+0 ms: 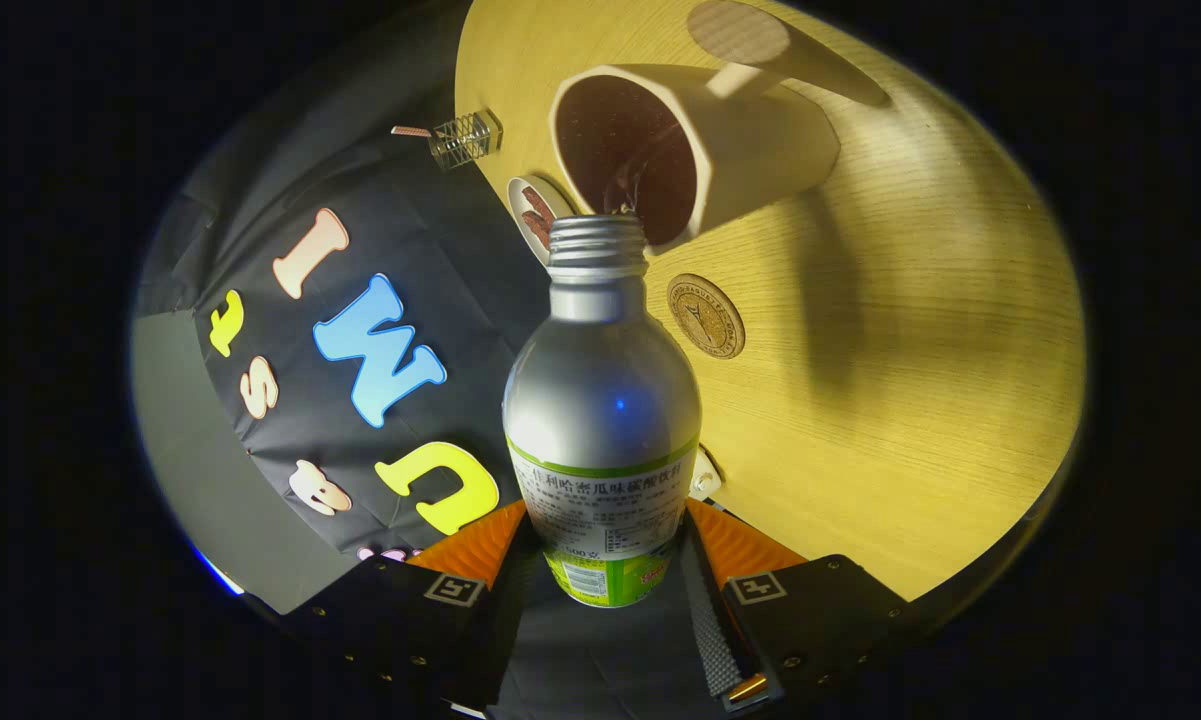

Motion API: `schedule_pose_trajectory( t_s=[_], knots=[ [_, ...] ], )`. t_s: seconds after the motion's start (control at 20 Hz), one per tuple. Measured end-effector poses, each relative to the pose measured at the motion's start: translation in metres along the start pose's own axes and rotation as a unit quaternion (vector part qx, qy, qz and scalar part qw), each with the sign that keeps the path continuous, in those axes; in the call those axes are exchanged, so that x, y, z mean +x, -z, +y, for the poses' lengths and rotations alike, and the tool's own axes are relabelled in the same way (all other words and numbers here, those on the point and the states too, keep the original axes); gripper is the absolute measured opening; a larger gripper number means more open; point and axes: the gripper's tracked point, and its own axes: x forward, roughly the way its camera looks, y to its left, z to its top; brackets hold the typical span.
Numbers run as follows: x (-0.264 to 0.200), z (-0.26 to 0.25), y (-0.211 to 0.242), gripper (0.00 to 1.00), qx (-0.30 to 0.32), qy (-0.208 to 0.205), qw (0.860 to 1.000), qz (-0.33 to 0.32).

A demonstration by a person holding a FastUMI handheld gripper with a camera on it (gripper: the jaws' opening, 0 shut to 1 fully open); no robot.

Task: Take the bottle from table, then pour the juice into the cup, finally place the bottle on the coaster

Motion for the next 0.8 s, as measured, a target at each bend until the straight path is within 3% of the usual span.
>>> schedule_pose_trajectory(
  t_s=[0.8],
  knots=[
    [-0.0027, 0.0107, 0.0042, 0.74, 0.045, 0.001, 0.999, 0.009]
  ],
)
